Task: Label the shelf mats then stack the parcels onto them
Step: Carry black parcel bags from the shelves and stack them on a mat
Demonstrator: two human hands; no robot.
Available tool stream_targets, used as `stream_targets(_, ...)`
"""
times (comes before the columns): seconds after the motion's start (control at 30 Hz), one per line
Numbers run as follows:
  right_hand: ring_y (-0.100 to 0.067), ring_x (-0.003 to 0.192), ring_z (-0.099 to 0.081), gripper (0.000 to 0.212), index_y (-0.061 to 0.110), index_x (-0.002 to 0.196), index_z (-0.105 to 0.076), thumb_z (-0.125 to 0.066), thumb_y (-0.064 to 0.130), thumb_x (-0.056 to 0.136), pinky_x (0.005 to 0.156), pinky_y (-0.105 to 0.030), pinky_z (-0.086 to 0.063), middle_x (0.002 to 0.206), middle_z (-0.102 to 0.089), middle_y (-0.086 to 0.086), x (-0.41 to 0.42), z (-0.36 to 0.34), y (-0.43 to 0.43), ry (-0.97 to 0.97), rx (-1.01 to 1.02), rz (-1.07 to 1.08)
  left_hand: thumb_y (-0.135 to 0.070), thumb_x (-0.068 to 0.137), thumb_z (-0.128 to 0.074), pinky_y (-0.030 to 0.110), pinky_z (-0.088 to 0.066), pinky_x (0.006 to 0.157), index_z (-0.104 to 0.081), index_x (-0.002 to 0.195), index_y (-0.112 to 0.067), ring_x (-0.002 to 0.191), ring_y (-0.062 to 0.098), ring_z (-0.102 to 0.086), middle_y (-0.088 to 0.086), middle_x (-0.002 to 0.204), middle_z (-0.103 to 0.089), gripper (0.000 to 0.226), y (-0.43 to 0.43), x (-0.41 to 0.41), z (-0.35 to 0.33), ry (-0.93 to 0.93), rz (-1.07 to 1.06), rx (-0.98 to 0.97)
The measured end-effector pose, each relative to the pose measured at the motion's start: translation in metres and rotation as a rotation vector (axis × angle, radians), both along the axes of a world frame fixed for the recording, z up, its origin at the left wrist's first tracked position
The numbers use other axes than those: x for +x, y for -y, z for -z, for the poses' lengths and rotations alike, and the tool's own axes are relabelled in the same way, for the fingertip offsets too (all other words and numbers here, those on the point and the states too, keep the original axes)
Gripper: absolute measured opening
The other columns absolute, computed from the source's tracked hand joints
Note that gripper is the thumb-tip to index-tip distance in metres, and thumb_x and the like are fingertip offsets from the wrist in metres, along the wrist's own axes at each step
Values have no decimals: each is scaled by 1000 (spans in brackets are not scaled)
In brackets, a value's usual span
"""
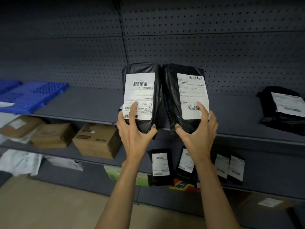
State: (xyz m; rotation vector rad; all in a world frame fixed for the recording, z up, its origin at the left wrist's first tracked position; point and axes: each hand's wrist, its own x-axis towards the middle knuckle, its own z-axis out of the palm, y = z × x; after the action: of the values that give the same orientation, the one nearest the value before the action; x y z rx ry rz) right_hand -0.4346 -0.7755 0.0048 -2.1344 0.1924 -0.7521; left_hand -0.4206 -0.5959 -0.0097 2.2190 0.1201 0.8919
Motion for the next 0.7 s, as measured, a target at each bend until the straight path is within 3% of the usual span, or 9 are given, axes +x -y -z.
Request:
stream_targets(0.2,-25,137,-28,94,39,147,-32,-76,47,64,109,-46,-30,151,-29,-5,-1,-14,-115,43,-15,-200,-50,63,-65,51,-35,104,-35,146,-42,134,30,-29,16,149,-29,89,-127,-38,-3,2,-227,-70)
stream_targets(0.4,-23,135,-29,91,39,145,-36,-68,53,60,109,-45,-30,149,-32,-4,-9,-20,-278,57,71,-398,-49,61,-66,48,-39,102,-34,145,-45,134,26,-31,9,147,-29,90,-280,-84,-10,45,-388,-93)
stream_targets(0.53,-22,134,-31,92,43,144,-34,-64,56,58,109,-44,-32,149,-33,-2,-17,-22,-395,52,88,-560,-52,61,-65,53,-39,105,-35,145,-43,135,26,-29,11,149,-30,89,-383,-120,-9,42,-523,-113)
stream_targets(0.7,-24,129,-35,90,41,143,-37,-68,51,59,104,-41,-32,147,-35,-3,-40,-16,-525,53,104,-697,-54,59,-64,44,-35,107,-36,143,-46,132,27,-31,9,147,-31,88,-495,-163,-4,37,-655,-143)
